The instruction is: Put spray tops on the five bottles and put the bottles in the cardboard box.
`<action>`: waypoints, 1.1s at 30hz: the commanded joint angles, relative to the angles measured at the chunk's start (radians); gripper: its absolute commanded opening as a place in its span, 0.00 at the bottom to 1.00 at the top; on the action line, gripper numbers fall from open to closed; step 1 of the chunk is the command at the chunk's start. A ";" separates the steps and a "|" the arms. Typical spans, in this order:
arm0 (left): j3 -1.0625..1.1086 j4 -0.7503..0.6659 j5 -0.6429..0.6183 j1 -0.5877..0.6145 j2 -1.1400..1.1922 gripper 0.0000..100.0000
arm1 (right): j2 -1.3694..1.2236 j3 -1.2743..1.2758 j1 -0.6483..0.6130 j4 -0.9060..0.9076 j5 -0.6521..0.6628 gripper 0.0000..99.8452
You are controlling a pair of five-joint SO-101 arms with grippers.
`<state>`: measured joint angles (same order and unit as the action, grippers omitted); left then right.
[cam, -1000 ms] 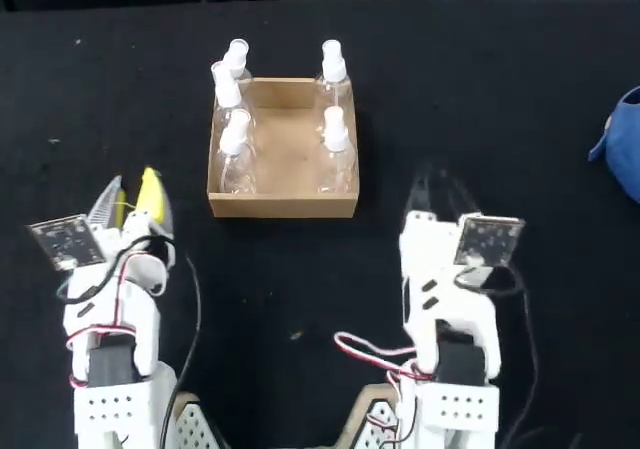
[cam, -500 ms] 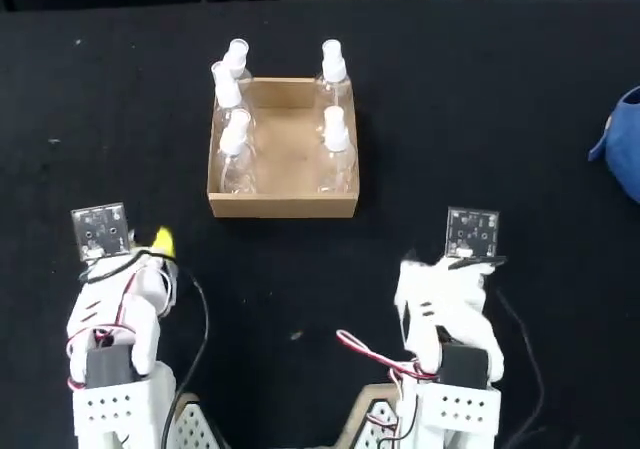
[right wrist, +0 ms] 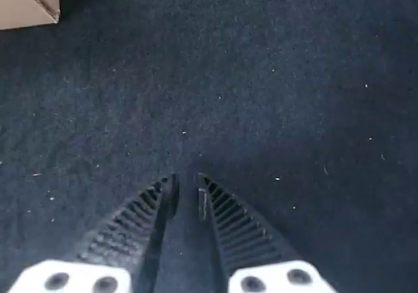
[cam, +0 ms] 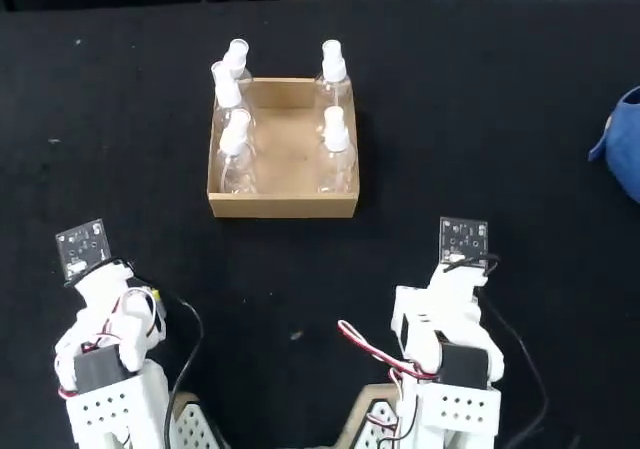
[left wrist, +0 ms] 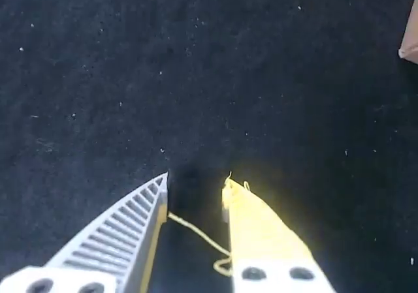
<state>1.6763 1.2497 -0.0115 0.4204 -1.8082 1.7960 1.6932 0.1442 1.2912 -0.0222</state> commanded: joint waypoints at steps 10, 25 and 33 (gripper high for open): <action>0.022 0.025 0.006 -0.107 -0.012 0.03 | 0.099 -0.010 -0.084 0.014 0.006 0.01; 0.022 0.025 0.006 -0.375 -0.012 0.03 | 0.099 -0.010 -0.083 0.014 0.006 0.01; 0.022 0.025 0.006 -0.375 -0.012 0.03 | 0.099 -0.010 -0.083 0.014 0.006 0.01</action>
<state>1.6763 1.2513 -0.0115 0.0537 -1.8082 1.7960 1.6932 0.0752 1.2973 -0.0222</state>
